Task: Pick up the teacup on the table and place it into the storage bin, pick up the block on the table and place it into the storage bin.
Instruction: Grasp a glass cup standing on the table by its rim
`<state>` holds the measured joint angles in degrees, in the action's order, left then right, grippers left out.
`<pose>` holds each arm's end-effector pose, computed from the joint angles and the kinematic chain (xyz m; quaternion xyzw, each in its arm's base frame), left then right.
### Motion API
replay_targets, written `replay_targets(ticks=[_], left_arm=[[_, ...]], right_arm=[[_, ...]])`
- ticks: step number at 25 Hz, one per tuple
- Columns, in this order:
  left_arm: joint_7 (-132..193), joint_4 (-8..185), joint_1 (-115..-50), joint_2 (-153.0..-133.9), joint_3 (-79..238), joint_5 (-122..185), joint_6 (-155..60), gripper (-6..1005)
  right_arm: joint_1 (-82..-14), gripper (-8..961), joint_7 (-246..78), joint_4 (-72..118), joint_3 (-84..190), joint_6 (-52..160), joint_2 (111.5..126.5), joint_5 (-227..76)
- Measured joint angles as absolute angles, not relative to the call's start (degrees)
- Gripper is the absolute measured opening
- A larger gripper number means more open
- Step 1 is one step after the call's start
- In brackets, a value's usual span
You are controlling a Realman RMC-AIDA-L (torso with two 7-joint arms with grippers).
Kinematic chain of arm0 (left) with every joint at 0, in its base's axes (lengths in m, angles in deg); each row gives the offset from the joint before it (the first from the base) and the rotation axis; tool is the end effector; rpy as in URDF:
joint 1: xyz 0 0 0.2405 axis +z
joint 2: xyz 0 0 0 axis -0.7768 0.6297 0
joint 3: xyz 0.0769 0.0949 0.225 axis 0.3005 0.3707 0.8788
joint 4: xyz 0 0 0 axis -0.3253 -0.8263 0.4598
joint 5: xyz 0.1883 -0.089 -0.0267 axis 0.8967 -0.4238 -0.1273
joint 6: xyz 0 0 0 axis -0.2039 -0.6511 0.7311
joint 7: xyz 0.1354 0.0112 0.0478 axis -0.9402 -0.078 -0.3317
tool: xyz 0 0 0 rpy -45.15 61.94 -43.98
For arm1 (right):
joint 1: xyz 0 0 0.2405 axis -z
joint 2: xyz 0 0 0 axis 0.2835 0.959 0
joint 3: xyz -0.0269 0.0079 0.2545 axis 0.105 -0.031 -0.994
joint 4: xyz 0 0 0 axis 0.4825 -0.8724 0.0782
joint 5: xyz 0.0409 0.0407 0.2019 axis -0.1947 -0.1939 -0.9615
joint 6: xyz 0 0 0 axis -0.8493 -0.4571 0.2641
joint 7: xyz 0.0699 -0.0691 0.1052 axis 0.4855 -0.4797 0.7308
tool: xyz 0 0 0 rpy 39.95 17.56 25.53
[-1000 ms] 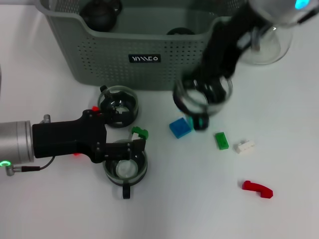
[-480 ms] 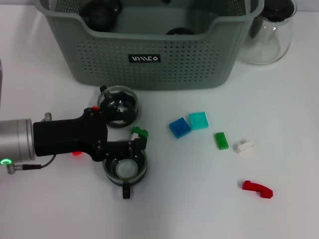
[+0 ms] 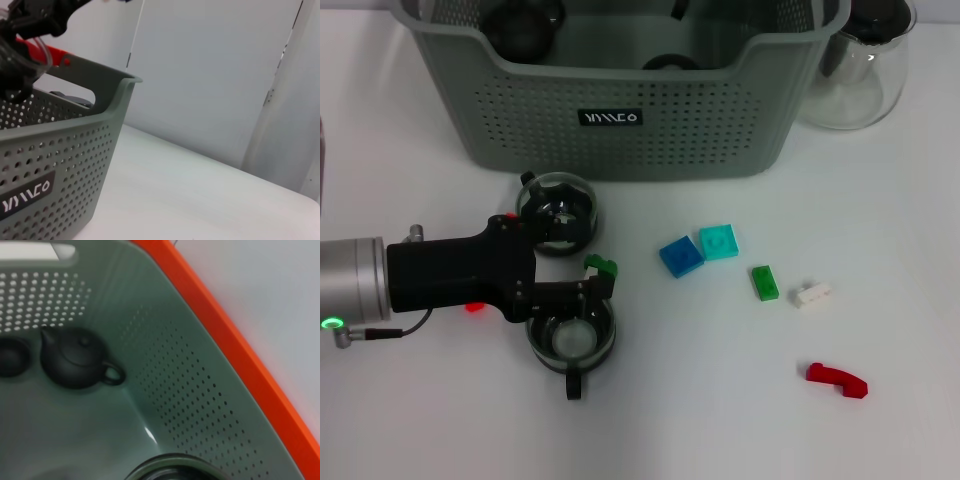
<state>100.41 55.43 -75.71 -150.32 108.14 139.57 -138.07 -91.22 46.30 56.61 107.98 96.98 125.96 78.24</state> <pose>-0.2810 0.2730 -0.0214 -0.9338 -0.2105 -0.2779 0.0811 0.0424 0.5049 -0.0194 -0.9191 0.0716 -0.1442 0.3597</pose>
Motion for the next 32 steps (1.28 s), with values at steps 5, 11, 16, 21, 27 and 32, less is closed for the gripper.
replay_targets(ticks=[5, 11, 16, 21, 27, 32], left_arm=[[100.4, 55.4, -75.6, -150.32, 108.1, 139.6, -137.9, 774], [100.4, 55.4, -75.4, -150.32, 108.1, 139.6, -137.8, 769], [100.5, 55.4, -75.3, -150.32, 108.1, 139.6, -137.9, 764], [100.5, 55.4, -75.2, -150.32, 108.1, 139.6, -137.9, 760], [100.5, 55.4, -75.3, -150.41, 108.1, 139.6, -137.8, 754], [100.5, 55.4, -75.2, -150.41, 108.1, 139.6, -137.8, 749]], right_arm=[[-91.0, 115, 47.8, 52.0, 112.0, 90.3, 126.18, 78.4], [-90.7, 122, 48.0, 48.0, 114.6, 86.3, 126.36, 78.5], [-90.1, 128, 47.9, 46.6, 116.1, 85.1, 126.36, 78.5], [-89.6, 133, 47.9, 46.3, 118.3, 84.8, 126.41, 78.5], [-89.4, 140, 47.9, 45.7, 120.0, 84.7, 126.45, 78.4], [-89.2, 146, 47.9, 45.3, 121.2, 84.9, 126.56, 78.4]])
